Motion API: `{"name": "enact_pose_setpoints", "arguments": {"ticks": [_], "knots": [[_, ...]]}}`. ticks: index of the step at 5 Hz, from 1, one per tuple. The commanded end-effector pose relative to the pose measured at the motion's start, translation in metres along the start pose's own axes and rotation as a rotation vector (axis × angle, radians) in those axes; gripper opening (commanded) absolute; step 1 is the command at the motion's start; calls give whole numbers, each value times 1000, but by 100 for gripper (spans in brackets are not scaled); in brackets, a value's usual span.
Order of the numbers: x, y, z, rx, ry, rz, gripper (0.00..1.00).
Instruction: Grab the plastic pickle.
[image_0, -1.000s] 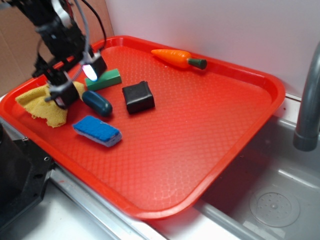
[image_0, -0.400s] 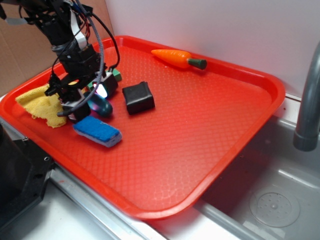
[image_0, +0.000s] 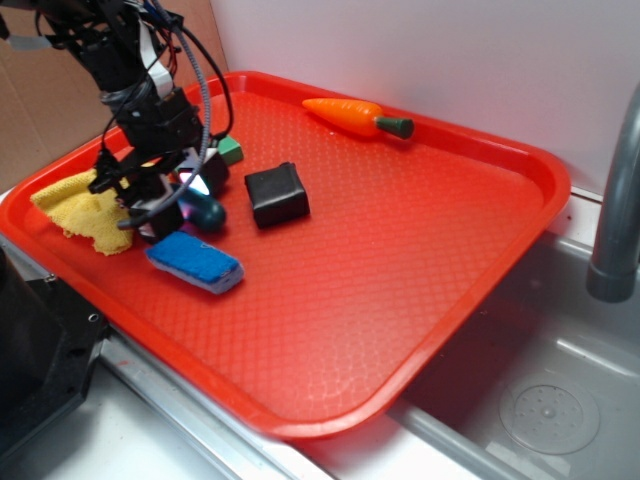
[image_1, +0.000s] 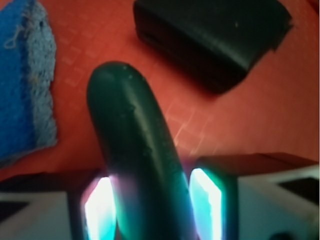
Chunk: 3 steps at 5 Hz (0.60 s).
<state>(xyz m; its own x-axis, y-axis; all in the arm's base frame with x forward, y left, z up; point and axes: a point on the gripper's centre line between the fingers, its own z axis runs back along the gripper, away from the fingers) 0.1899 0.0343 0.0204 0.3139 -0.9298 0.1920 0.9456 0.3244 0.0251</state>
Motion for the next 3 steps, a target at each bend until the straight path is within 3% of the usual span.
{"name": "enact_pose_setpoints", "arguments": {"ticks": [1, 2, 3], "knots": [[18, 18, 53, 137, 145, 481, 0], [25, 19, 71, 158, 171, 730, 0], [42, 16, 100, 130, 180, 985, 0]]}}
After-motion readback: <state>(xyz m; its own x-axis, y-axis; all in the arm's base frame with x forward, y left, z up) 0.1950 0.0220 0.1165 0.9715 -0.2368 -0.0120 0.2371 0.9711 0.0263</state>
